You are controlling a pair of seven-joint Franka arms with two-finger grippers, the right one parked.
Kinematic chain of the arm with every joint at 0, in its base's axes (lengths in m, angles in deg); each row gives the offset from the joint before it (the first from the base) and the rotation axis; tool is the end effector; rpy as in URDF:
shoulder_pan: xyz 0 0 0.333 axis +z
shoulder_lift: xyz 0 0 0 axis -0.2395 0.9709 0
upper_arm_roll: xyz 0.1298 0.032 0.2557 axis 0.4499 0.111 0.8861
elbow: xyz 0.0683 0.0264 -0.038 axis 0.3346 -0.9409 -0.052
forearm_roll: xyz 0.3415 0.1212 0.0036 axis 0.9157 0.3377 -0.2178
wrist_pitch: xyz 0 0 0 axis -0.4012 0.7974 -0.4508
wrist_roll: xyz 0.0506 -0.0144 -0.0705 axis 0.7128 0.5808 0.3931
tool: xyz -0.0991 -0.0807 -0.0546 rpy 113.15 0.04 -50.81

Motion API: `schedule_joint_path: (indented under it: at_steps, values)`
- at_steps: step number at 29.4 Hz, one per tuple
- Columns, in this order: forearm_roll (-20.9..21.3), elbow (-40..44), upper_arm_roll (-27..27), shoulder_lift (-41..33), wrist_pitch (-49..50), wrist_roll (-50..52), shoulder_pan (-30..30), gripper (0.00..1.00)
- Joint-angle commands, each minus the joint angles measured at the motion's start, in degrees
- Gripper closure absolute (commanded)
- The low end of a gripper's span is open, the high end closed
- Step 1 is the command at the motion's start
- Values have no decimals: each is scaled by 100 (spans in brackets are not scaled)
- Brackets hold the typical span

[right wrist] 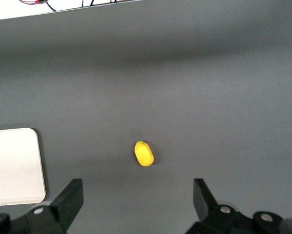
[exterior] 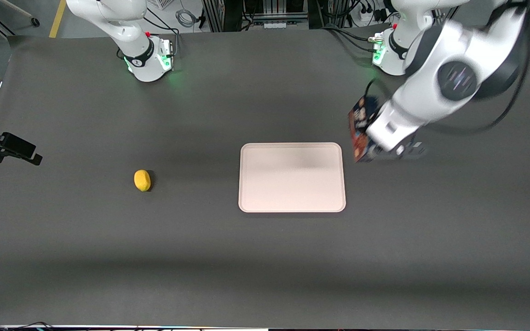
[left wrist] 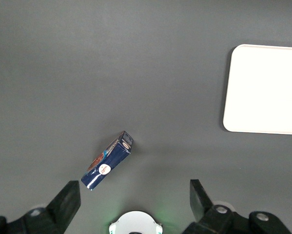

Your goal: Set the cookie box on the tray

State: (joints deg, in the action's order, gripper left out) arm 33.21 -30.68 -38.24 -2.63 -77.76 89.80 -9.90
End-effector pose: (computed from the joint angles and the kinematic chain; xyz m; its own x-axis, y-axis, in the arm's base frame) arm 0.5173 -0.2568 0.2714 0.9740 0.0126 -0.2263 0.0331 -0.9956 0.0871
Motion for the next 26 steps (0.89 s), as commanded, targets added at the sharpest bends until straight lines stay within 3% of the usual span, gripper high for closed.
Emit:
schedule_joint_path:
  at_steps: [1, 10, 11, 12, 15, 16, 26]
  values:
    - [421, 210, -81, 350, -257, 305, -97, 100]
    - [807, 210, -81, 666, -609, 437, -220, 91]
    - [860, 202, -81, 693, -636, 454, -220, 83]
    - [878, 210, -81, 763, -653, 463, -220, 57]
    - [922, 210, -81, 807, -759, 463, -220, 9]
    - [922, 210, -81, 816, -759, 463, -220, 0]
    - [887, 254, -72, 474, -426, 463, -133, 0]
